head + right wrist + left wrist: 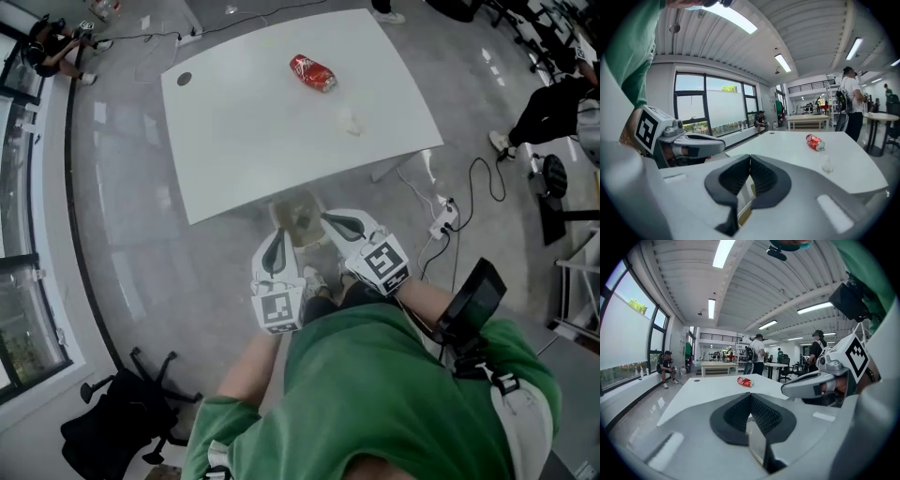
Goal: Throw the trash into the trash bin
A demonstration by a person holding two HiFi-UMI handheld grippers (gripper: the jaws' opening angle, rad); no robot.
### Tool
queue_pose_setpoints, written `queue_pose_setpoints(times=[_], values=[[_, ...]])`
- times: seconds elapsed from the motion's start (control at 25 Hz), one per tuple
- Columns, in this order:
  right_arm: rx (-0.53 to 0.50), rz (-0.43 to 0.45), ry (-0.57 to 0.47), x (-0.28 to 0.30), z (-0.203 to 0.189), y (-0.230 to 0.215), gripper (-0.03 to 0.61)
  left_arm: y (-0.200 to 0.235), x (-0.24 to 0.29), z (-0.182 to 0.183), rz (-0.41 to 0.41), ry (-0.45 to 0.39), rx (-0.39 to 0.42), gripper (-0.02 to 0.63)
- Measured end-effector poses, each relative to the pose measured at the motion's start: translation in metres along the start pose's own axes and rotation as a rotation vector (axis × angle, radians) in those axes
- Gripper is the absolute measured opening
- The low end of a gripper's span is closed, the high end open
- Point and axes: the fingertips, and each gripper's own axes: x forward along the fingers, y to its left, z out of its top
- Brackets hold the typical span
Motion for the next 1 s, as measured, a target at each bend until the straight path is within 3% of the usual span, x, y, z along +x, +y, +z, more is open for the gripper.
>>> queue_pose_setpoints(times=[0.28, 0.64, 1.0], values=[[-0.054, -0.030, -0.095, -0.028, 0.047, 0.003, 0.005, 0.001, -0.022, 0.043, 0.016, -0.093, 0.005, 0.005], [-0.105, -0.040, -0.181, -0.059, 0.079, 0.017, 0.005, -0.003, -0.044, 0.077, 0.026, -0.187, 0.014, 0.005], [-0.115, -0.092, -0.218, -0.080, 0.089, 0.012, 0.003, -0.008, -0.049, 0.090, 0.027, -0.207, 0.010, 0.005]])
